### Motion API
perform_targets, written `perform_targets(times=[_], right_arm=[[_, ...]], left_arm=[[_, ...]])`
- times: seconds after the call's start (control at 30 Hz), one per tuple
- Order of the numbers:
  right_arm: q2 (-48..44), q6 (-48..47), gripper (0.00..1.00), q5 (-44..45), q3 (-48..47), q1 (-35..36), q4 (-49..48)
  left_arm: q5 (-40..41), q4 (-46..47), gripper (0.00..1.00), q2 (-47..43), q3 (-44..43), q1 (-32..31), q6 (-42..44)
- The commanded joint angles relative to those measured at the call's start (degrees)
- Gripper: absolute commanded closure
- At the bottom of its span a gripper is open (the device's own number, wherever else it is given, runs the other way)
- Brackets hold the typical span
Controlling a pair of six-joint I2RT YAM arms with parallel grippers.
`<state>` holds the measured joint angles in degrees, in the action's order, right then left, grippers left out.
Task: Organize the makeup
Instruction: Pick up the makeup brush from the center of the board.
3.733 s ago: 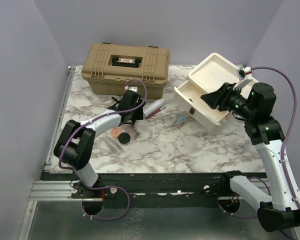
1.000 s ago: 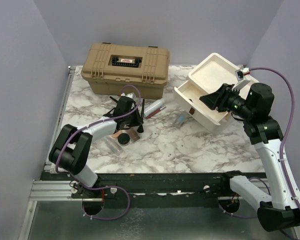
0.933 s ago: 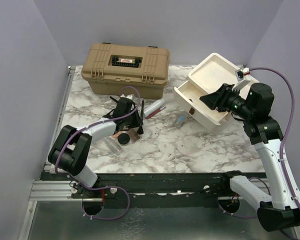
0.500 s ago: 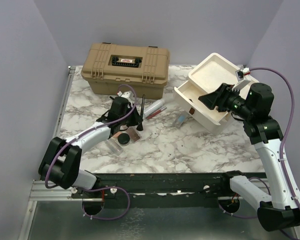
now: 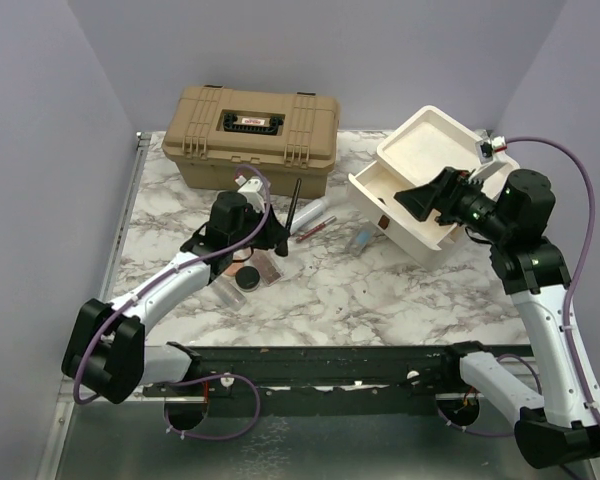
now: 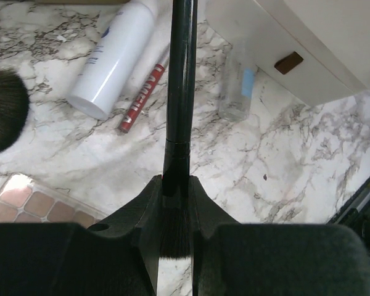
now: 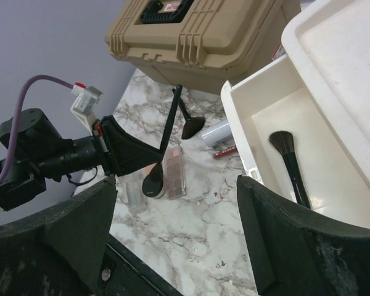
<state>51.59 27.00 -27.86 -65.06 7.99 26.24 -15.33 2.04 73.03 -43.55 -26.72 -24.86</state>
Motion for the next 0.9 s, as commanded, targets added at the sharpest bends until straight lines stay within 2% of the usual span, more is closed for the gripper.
perform_targets(times=[0.0,0.13,0.33,0.53,0.77,0.87], right_arm=[[-1.48,0.42,0.15,-2.45,0.76,0.27,-3.00],[-0.44,1.54,0.16,-4.42,0.81,0.27,-3.56],[2.02,2.05,0.18,-8.23,-0.64,0.27,-2.61],[5.18,1.75,0.21,-13.52,-1.59,0.28,-0.60],[8.81,-0.73,0.28,-19.79,-2.87,0.27,3.22],[9.84,-2.06,0.35,-21.51,-3.23,0.29,4.67]], left_arm=[[-6.19,1.54,0.98,-3.23,0.49,-1.17,4.95],[-5.19,1.91,1.00,-6.76,-0.31,-4.36,9.71],[5.08,0.75,1.00,-9.50,-1.93,-14.50,17.71],[10.55,-5.89,1.00,-7.29,-6.92,-22.35,25.82],[14.82,-9.64,1.00,-5.18,-11.20,-28.08,31.71],[18.04,-11.54,1.00,-3.73,-13.45,-30.28,33.57]])
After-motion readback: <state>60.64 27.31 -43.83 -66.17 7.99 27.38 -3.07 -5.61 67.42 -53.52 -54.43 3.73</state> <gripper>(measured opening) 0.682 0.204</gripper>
